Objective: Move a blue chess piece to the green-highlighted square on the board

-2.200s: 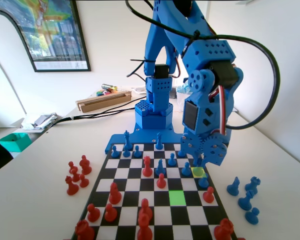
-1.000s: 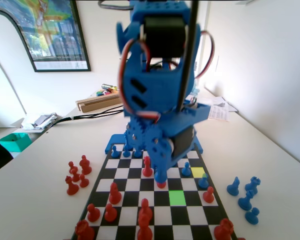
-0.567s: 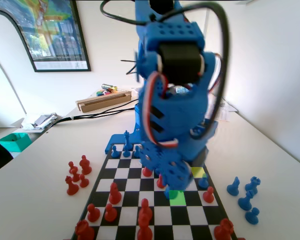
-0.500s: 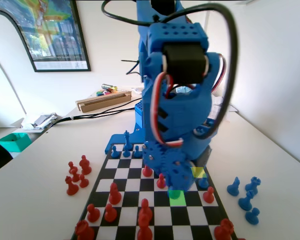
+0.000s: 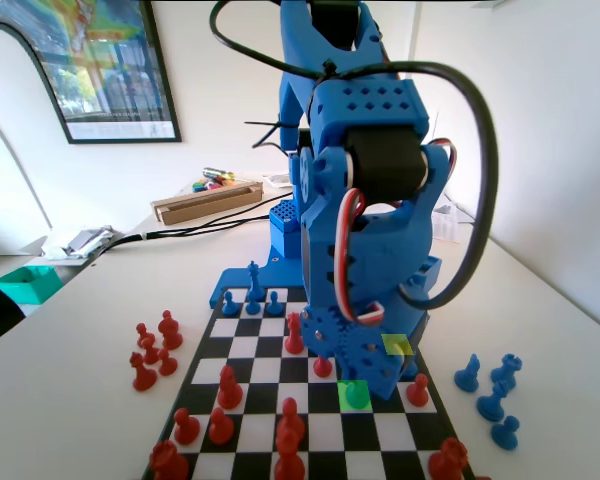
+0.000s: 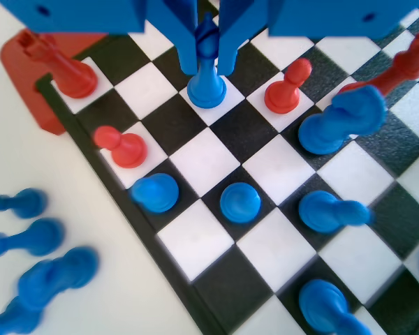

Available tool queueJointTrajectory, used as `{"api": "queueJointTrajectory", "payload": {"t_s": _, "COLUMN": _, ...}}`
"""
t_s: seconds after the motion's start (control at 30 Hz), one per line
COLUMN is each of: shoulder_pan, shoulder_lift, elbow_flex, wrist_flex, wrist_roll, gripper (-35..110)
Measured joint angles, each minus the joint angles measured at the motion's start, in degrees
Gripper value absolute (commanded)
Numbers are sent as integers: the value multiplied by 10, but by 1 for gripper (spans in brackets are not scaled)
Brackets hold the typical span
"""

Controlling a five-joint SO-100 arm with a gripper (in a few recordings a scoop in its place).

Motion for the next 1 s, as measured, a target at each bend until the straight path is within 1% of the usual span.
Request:
{"api": "queueJointTrajectory", "payload": {"t_s": 0.2, "shoulder_pan": -1, "shoulder_lift": 0, "elbow_flex": 0, "wrist_flex": 2, "wrist_roll": 0, "gripper": 2}}
{"api": "queueJointTrajectory", "payload": {"t_s": 0.33, "shoulder_pan": -2, "shoulder_lift": 0, "elbow_flex": 0, "wrist_flex": 2, "wrist_roll": 0, "gripper": 13}}
{"api": "queueJointTrajectory", "payload": {"t_s": 0.43, "shoulder_pan": -8, "shoulder_lift": 0, "elbow_flex": 0, "wrist_flex": 2, "wrist_roll": 0, "gripper": 18}}
{"api": "queueJointTrajectory", "payload": {"t_s": 0.7, "shoulder_pan": -3, "shoulder_lift": 0, "elbow_flex": 0, "wrist_flex": 7, "wrist_roll": 0, "gripper": 18}}
{"api": "queueJointTrajectory", "payload": {"t_s": 0.9, "shoulder_pan": 13, "shoulder_lift": 52, "elbow_flex": -18, "wrist_flex": 64, "wrist_roll": -4, "gripper": 12}}
{"api": "queueJointTrajectory", "payload": {"t_s": 1.0, "shoulder_pan": 21, "shoulder_lift": 88, "elbow_flex": -57, "wrist_flex": 126, "wrist_roll": -16, "gripper": 11}}
